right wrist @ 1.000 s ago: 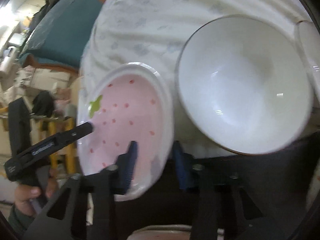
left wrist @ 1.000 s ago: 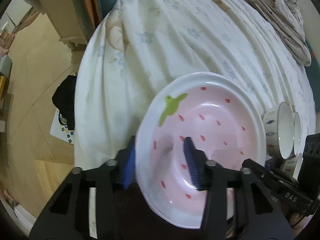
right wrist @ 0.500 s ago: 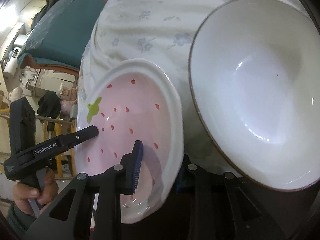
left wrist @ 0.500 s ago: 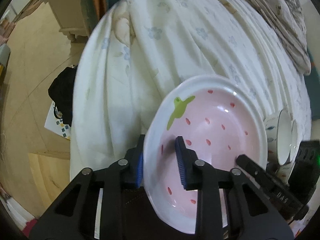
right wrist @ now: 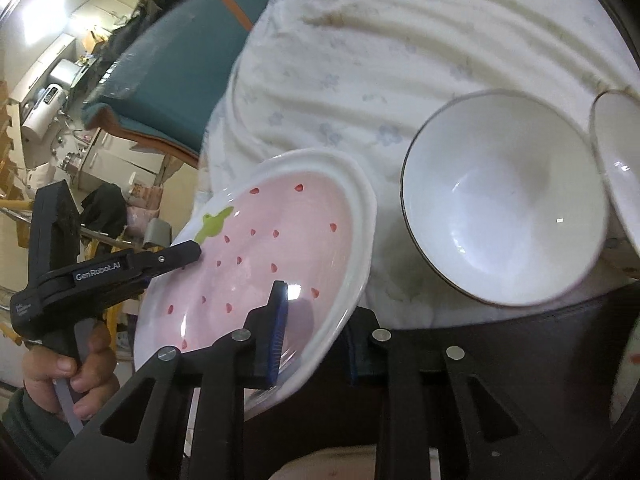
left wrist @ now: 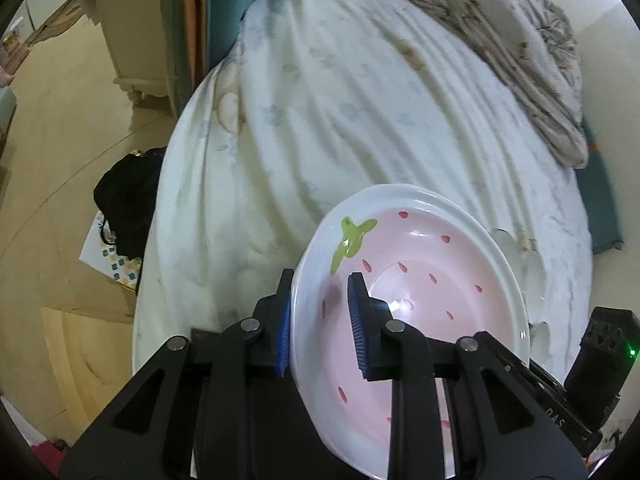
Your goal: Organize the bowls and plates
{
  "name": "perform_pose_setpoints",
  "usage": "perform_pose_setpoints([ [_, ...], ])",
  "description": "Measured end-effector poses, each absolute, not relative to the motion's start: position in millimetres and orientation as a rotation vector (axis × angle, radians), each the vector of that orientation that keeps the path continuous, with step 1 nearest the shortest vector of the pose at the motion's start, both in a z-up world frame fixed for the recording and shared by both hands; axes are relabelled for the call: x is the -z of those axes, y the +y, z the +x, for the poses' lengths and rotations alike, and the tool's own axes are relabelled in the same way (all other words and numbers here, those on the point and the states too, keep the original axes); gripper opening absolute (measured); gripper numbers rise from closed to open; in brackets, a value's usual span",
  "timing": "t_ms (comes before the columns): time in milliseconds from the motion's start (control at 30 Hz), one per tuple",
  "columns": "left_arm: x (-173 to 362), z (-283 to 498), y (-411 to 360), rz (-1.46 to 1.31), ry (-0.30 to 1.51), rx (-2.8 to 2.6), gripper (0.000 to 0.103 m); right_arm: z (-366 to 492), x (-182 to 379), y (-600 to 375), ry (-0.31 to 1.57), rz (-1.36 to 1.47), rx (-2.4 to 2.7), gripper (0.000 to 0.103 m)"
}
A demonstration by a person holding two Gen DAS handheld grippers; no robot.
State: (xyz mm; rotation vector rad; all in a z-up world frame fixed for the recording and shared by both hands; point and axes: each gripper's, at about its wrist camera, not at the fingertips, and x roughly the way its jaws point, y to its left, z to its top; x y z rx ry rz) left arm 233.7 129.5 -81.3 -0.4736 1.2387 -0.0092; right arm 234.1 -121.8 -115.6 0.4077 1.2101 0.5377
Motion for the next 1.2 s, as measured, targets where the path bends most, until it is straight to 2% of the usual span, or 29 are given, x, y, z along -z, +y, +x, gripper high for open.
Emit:
perform_pose_setpoints([
  [300, 25, 191, 97, -0.441, 1.16, 0.118, 0.021, 193, 58, -148, 1.136, 0.358, -0.537, 0.025],
  [567, 5, 144, 58, -0.37, 1.186, 0.226, 0.021, 136, 24, -188, 1.083, 0.415, -0.506, 0.025],
  [933, 22, 85, 10, -0.239, 1.255, 0.288, 0.021, 60, 19, -229, 1.079, 0.44, -0.463, 0.025],
  [1200, 53, 71, -14, -0.15, 1.322, 0.272, 0.021, 33, 57, -246, 1.168, 0.479, -0.393, 0.025],
])
